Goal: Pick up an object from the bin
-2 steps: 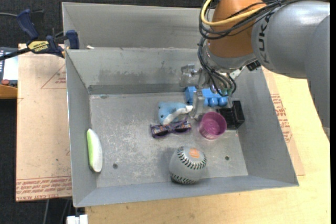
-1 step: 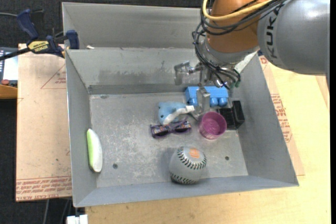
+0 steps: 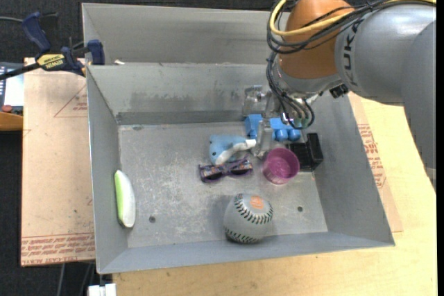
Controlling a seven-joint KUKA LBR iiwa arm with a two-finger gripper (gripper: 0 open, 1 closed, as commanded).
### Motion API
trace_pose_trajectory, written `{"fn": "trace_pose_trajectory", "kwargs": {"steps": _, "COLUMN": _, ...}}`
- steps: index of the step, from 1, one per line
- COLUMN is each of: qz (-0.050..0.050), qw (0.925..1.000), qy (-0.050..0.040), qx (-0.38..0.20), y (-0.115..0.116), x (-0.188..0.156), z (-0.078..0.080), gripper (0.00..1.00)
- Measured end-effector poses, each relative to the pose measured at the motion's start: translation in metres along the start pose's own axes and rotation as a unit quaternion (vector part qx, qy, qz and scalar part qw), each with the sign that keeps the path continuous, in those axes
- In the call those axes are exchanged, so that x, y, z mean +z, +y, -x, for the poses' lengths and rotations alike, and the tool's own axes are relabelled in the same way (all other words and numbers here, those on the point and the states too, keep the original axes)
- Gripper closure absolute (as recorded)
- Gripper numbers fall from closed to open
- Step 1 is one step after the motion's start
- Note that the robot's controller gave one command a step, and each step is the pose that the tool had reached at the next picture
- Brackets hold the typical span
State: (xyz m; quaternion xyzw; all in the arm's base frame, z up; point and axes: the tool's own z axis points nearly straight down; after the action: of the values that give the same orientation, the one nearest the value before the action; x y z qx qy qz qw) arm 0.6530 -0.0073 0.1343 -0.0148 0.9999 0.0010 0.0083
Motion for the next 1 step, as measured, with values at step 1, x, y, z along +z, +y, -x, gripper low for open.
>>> {"fn": "trace_pose_trajectory", "kwargs": {"steps": 1, "qz": 0.0, "qw": 0.9993, "qy": 0.0009, "qx": 0.039, "y": -0.0065, "x": 0.0371, "z": -0.0028, "gripper": 0.0}}
